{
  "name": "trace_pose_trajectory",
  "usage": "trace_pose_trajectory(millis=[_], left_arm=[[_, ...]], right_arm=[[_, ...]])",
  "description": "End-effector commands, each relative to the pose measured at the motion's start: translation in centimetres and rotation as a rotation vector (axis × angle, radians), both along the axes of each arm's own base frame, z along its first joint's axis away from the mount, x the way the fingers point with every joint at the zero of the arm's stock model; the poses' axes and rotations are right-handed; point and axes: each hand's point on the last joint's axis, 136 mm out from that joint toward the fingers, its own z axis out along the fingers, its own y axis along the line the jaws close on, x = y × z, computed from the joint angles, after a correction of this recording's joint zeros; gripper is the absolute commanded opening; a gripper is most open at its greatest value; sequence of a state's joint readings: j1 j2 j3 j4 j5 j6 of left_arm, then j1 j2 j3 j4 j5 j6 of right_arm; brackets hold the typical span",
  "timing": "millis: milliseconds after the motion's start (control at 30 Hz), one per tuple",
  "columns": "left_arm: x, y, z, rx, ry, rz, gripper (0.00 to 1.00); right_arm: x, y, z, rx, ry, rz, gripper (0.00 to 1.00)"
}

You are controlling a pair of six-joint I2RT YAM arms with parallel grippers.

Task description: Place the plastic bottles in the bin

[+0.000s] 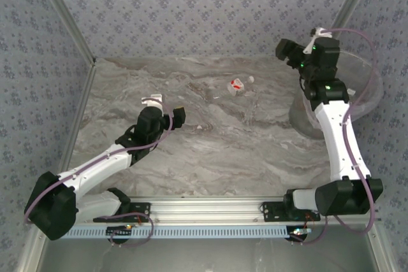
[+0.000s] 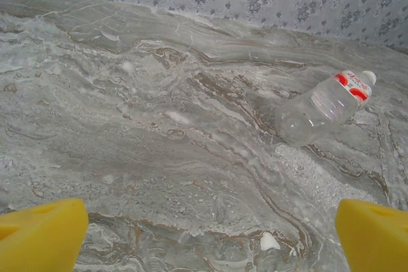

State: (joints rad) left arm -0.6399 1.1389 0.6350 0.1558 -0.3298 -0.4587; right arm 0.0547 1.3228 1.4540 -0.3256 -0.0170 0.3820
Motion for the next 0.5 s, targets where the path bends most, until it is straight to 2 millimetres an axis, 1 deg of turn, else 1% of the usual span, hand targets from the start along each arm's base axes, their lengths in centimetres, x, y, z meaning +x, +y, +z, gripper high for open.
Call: trace_pose_trajectory(millis=[0, 67, 167, 233, 367, 400, 467], left_arm=[[0.2, 0.7, 0.7, -0.023, -0.014, 0.036, 0.99], [0.2, 0.8, 0.6, -0.023, -0.011, 0.043, 0.99], [0.3, 1.0, 0.7, -0.025, -0.010, 0.048, 1.00], [0.3, 1.0, 0.7, -0.022, -0.008, 0.049, 0.99], [0.3, 1.2, 0.5, -0.023, -0.005, 0.057, 0.99], [0.2, 1.3, 0.5, -0.023, -0.005, 0.057, 0.99], [0.2, 1.3, 0.5, -0.021, -0.004, 0.058, 1.00]], right_arm=[[0.8, 2.8, -1.4, -0.041, 0.054, 0.062, 0.93], [1.3, 4.5, -2.8, -0.049, 0.096, 0.097, 0.93], [2.2, 6.7, -5.1, -0.055, 0.157, 0.118, 0.94], [2.8, 7.3, -7.1, -0.034, 0.209, 0.084, 0.99], [4.2, 9.6, -11.1, 0.020, 0.297, 0.102, 1.00], [4.6, 10.0, -12.4, 0.033, 0.333, 0.102, 1.00], [5.4, 10.3, -14.8, 0.073, 0.398, 0.072, 1.00]])
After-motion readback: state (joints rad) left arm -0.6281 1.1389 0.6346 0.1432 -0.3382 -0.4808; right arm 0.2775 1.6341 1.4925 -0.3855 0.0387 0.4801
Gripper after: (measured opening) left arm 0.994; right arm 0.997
